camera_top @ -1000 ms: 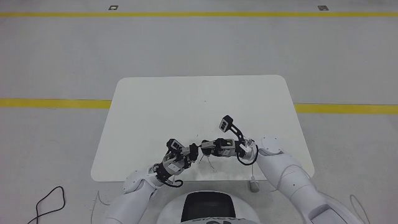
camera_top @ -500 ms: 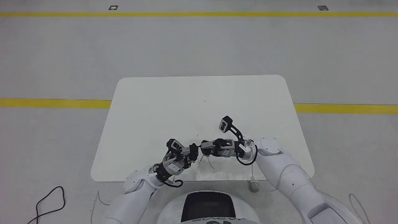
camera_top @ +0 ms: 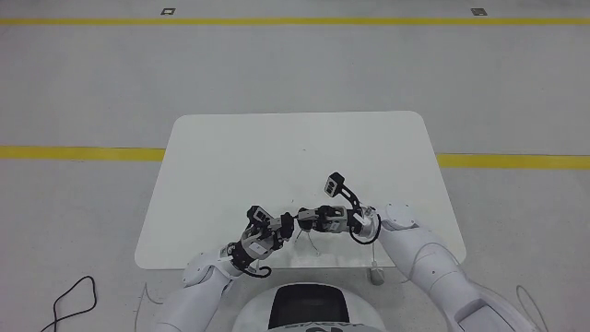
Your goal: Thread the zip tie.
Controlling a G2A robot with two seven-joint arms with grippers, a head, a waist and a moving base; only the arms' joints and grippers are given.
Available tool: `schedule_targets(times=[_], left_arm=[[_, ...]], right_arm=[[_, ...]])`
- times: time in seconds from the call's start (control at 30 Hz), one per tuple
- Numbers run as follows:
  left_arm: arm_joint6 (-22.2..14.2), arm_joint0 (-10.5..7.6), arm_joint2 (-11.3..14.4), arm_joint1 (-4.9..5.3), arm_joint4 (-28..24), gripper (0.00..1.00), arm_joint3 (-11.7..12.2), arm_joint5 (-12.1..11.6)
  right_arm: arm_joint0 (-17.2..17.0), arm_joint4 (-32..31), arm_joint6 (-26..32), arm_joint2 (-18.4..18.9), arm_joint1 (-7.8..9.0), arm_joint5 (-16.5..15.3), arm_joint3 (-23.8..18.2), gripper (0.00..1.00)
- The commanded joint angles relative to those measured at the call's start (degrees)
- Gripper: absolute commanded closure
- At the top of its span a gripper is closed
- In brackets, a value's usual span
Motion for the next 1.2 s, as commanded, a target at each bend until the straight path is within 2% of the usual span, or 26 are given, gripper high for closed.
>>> schedule_targets(times=[0.0, 0.83, 1.13, 1.17], left_arm=[[0.0, 0.0, 0.0, 0.0, 0.0, 1.0, 0.0, 0.0], [0.0, 0.0, 0.0, 0.0, 0.0, 1.0, 0.0, 0.0], [0.0, 0.0, 0.0, 0.0, 0.0, 1.0, 0.0, 0.0], [0.0, 0.0, 0.0, 0.0, 0.0, 1.0, 0.0, 0.0]], right_arm=[[0.1, 0.0, 0.0, -0.1, -0.03, 0.0, 0.2, 1.0], [0.7, -0.3, -0.5, -0.3, -0.33, 0.0, 2.1, 1.0], [0.9, -1.3, -2.4, -0.3, -0.33, 0.0, 3.4, 1.0], [1.0, -1.2, -2.4, -0.2, -0.33, 0.0, 3.4, 0.94]])
